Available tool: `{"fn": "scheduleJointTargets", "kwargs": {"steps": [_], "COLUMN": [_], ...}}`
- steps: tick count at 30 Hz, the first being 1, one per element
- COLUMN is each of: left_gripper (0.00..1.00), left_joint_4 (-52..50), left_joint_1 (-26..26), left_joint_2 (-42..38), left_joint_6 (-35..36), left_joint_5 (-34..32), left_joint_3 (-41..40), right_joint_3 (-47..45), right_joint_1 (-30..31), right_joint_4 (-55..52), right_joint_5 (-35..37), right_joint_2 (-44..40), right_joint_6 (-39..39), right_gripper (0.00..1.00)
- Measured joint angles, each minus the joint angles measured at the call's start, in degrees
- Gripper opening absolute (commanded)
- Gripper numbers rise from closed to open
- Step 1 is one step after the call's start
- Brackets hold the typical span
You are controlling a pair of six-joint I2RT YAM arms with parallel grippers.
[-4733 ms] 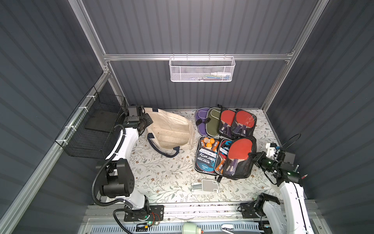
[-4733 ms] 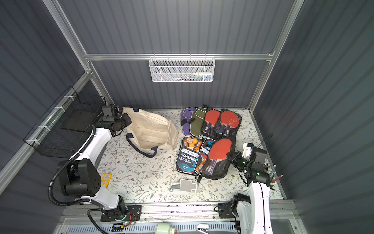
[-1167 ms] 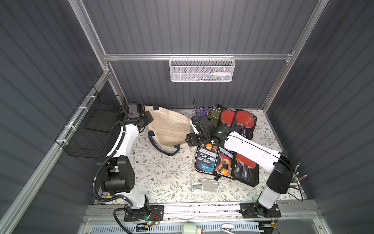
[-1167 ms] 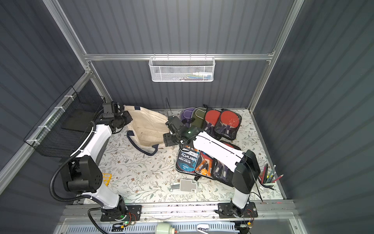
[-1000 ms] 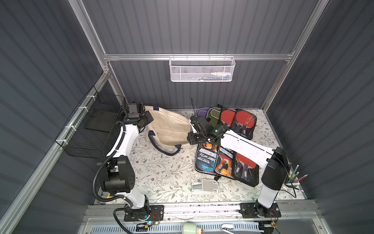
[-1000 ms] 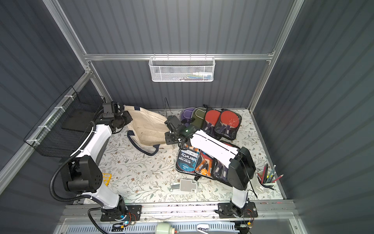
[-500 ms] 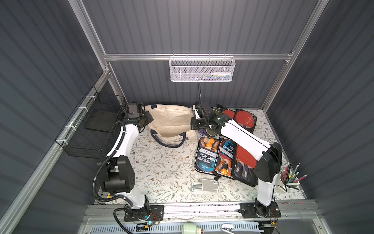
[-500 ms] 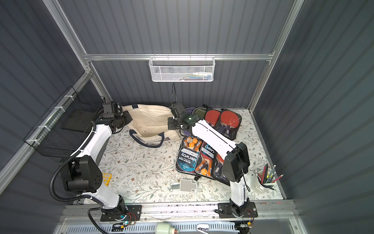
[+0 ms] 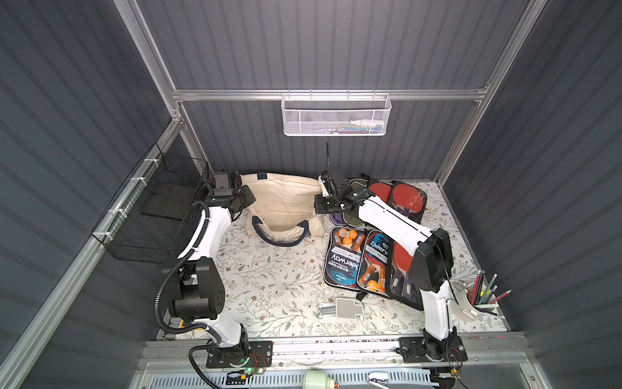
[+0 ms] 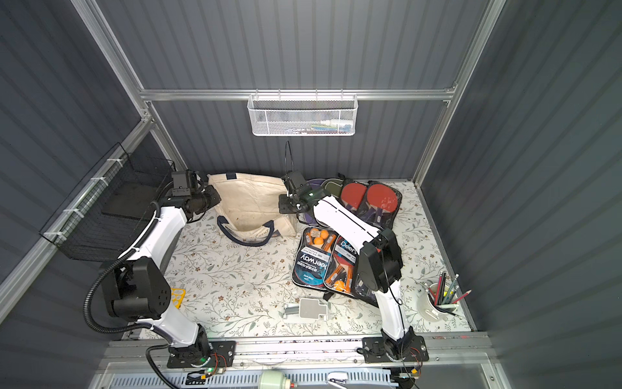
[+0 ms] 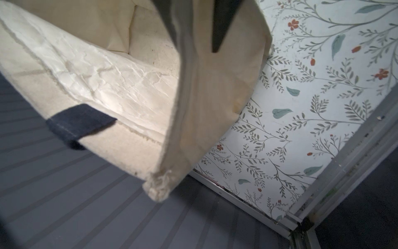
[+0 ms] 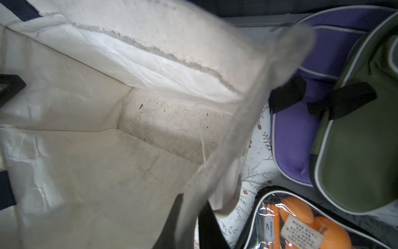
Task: Remove the ping pong set from the canvas bag
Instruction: Adjust the canvas bag at the center of the board.
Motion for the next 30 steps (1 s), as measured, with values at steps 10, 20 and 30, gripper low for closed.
{"fn": "scheduleJointTargets", "kwargs": {"steps": [10, 20, 30], "left_gripper": [1.0, 1.0, 0.99], "left_joint_4": [1.57, 2.78, 2.73], "left_joint_1": [0.0, 0.0, 0.0], "left_joint_2": [-0.2, -4.07, -7.72], "left_joint_6": [0.02, 0.24, 1.68], "left_joint_5": [0.48, 0.68, 1.18], "left_joint_3": [0.0, -0.09, -0.09], "right_joint_3": [-0.04, -1.88, -4.39], "right_joint_1": [-0.31, -0.31, 0.2], "right_joint_4": [0.59, 1.77, 2.8], "right_joint_5": [-0.2, -0.11, 1.2], "right_joint_2": [0.0, -1.09, -6.69], "right_joint_6": [0.2, -0.63, -2.23], "right_gripper": [0.38, 0.68, 0.89]}}
